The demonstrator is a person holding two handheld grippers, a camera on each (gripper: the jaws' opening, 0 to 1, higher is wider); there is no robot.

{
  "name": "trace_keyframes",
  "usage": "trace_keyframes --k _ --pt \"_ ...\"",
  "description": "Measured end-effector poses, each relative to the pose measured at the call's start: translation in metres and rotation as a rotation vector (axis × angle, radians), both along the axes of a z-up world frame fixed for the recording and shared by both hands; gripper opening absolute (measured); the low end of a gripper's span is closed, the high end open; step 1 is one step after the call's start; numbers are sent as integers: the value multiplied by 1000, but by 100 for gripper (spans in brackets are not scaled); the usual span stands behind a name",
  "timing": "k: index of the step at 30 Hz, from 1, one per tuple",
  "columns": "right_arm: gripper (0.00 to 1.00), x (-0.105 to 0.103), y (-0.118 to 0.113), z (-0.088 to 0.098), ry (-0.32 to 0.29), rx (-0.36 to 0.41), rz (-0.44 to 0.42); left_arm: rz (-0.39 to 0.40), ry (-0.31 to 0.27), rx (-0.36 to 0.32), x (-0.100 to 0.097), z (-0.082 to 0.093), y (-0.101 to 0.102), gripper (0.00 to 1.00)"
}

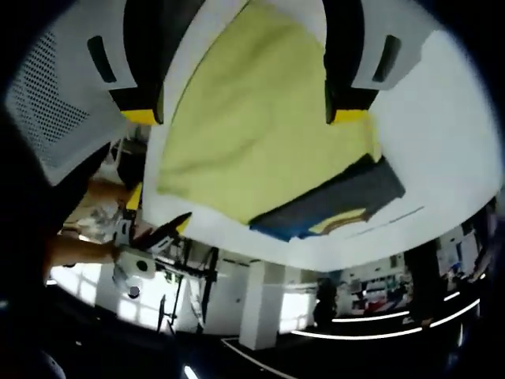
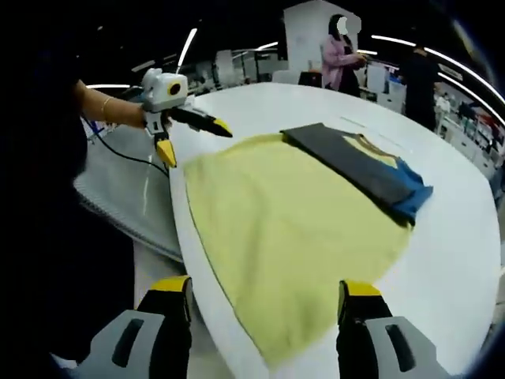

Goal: Fold the garment on the visible template until the final outline fits inside the template.

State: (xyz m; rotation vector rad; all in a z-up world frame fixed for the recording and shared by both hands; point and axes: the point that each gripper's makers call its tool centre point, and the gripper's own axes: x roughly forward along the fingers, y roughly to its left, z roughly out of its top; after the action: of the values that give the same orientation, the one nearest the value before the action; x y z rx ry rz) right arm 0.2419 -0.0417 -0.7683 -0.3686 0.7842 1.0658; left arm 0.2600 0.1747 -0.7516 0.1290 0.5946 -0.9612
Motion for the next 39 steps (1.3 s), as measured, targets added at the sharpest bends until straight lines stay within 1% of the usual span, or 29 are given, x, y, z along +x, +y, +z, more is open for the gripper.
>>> trace_keyframes --k 2,4,7,9,11,14,17,18,19,20,23,27,31,32,33,35,37,38,39 --pt "69 0 -4 -5 -9 -28 -10 -12 -4 31 -7 -5 3 72" --pt "65 -1 -5 -7 -21 -28 -8 -21 -1 49 -12 -10 6 67" --pt "59 -2 -9 -12 -21 -37 -13 -29 19 69 -18 -16 9 56" --pt "57 -3 -11 -15 -20 -47 -14 -36 31 95 -22 -22 13 50" --pt "55 -6 -13 -19 -12 -57 -11 -42 39 129 -26 -27 16 47" --pt "50 -10 -17 -24 -9 -82 2 -49 41 155 -31 -31 19 43" --pt "47 -11 -22 -29 -28 -114 12 -70 39 189 -37 -35 21 38" --pt "47 -11 -23 -30 -34 -124 16 -79 47 198 -40 -37 21 36" --pt "46 -11 -24 -31 -39 -130 21 -79 66 229 -42 -42 24 35" --pt "45 -11 -24 -32 -41 -136 24 -77 65 240 -42 -44 25 34" --pt "42 -11 -25 -34 -49 -152 36 -76 57 252 -42 -46 27 30" --pt "39 -12 -26 -35 -47 -156 41 -88 34 308 -41 -51 32 27" --pt "37 -13 -26 -36 -43 -153 48 -91 15 319 -39 -50 33 24" --pt "36 -13 -26 -36 -43 -152 48 -105 -2 331 -38 -50 33 24" --pt "36 -13 -26 -36 -43 -151 48 -97 6 331 -38 -50 33 25" --pt "35 -12 -26 -36 -45 -148 48 -101 -5 339 -36 -49 33 26" --pt "33 -10 -26 -36 -45 -147 45 -101 10 339 -34 -50 32 25" --pt "31 -9 -27 -36 -46 -148 44 -106 30 338 -35 -50 32 25" --pt "29 -8 -27 -36 -45 -149 45 -118 24 351 -34 -50 32 24"
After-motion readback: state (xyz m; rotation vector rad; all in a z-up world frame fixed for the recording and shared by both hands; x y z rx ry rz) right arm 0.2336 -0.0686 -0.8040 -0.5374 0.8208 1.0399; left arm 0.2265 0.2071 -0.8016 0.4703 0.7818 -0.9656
